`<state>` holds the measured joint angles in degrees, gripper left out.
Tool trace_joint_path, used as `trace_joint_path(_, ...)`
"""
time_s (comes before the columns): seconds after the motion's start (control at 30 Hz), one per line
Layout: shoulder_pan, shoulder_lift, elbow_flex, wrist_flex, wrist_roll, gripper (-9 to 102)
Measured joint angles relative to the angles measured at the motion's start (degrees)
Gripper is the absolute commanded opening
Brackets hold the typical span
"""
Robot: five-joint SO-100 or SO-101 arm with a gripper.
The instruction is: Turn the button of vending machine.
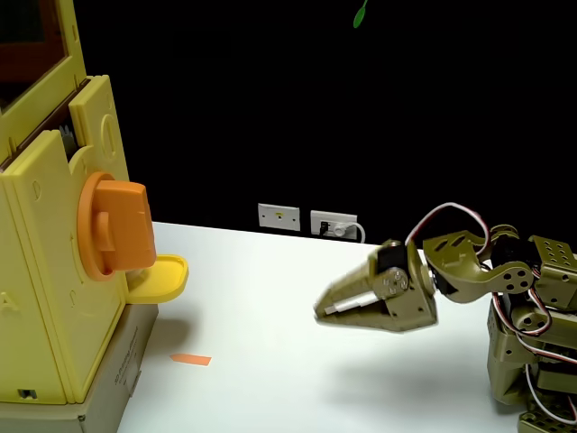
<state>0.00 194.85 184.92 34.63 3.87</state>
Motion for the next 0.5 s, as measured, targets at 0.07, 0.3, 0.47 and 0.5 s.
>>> trace_joint_path(0.07,0.0,0.0,0.0,2.7,0.0,1)
trace_joint_path(0.3,0.0,0.0,0.0,9.6,0.0,1)
trace_joint_path(0.47,0.0,0.1,0.0,17.4,0.3,1)
trace_joint_path(0.5,0.0,0.1,0.0,19.1,0.5,1)
